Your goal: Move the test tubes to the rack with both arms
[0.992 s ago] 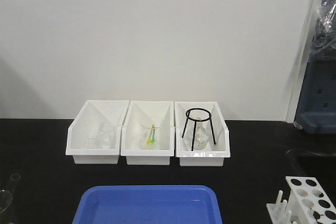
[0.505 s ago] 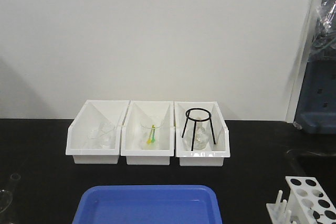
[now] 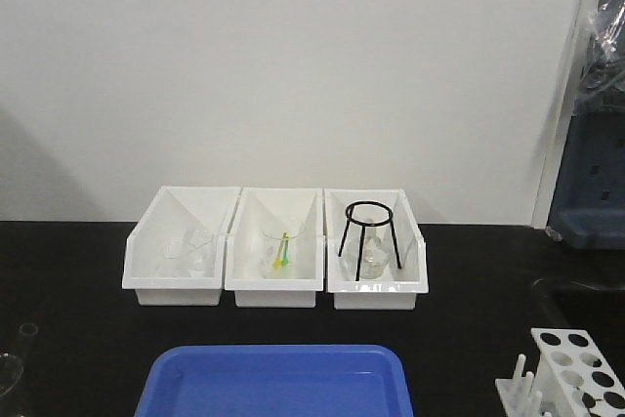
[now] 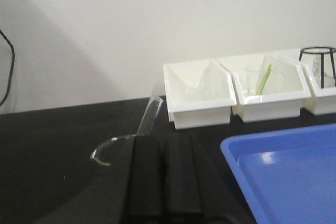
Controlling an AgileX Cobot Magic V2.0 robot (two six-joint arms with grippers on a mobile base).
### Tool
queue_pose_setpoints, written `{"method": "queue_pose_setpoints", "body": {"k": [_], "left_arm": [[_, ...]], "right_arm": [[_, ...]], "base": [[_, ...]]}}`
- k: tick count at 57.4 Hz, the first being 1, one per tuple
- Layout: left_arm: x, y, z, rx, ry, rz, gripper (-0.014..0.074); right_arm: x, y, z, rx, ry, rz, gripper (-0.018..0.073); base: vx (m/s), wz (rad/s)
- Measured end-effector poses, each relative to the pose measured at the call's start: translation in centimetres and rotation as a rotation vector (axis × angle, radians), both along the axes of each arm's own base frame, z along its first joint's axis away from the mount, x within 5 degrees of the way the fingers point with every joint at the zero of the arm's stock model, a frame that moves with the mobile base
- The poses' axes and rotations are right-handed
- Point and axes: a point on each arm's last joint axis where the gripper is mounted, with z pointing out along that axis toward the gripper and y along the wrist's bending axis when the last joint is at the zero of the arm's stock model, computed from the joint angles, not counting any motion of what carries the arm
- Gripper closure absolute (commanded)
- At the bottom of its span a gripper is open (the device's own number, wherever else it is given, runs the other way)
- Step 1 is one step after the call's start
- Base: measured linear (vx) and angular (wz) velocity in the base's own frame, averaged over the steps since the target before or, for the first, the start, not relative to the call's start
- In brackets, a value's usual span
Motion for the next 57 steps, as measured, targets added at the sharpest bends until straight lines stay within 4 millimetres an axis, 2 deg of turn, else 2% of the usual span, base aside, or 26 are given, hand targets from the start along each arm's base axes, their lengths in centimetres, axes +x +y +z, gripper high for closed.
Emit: {"method": "queue_pose_setpoints", "body": {"k": [11,17,20,30,33,37,47,57], "left_arm": [[-0.2,0.1,1.3,-0.013,-0.145,0.010,0.0600],[-0.5,0.2,2.7,-0.044,-0.217,0.009,0.0598],[-0.8,0.2,3.9,-0.057,-0.251,0.006,0.0598],[-1.7,0.2,8.8,-0.061,-0.299,-0.002,0.0592],[-1.5,0.1,10.0,-0.059,-0.281,-0.003,0.0590],[-0.8,0.1,11.0,-0.056,-0.244,-0.003,0.0589],[2.1,-0.1,10.3,-0.046,-0.074,-0.002,0.0566],[4.4,-0.3,9.1,-0.036,0.050,0.001,0.0468]], "right_arm": [[-0.1,0.1,1.0,0.002,-0.110,0.012,0.0568],[-0.2,0.1,1.6,0.006,-0.134,0.012,0.0568],[-0.4,0.1,2.5,0.009,-0.140,0.010,0.0568],[-0.6,0.0,7.7,0.010,-0.163,0.003,0.0567],[-0.4,0.0,9.1,0.011,-0.159,0.001,0.0566],[0.3,0.0,10.0,0.011,-0.133,0.001,0.0564],[2.9,0.0,9.5,0.010,0.000,0.000,0.0543],[4.7,0.0,8.7,0.010,0.088,0.002,0.0459]], "base": [[0.00,0.00],[0.00,0.00],[0.00,0.00],[0.00,0.00],[0.00,0.00],[0.00,0.00],[0.00,0.00],[0.00,0.00]]}}
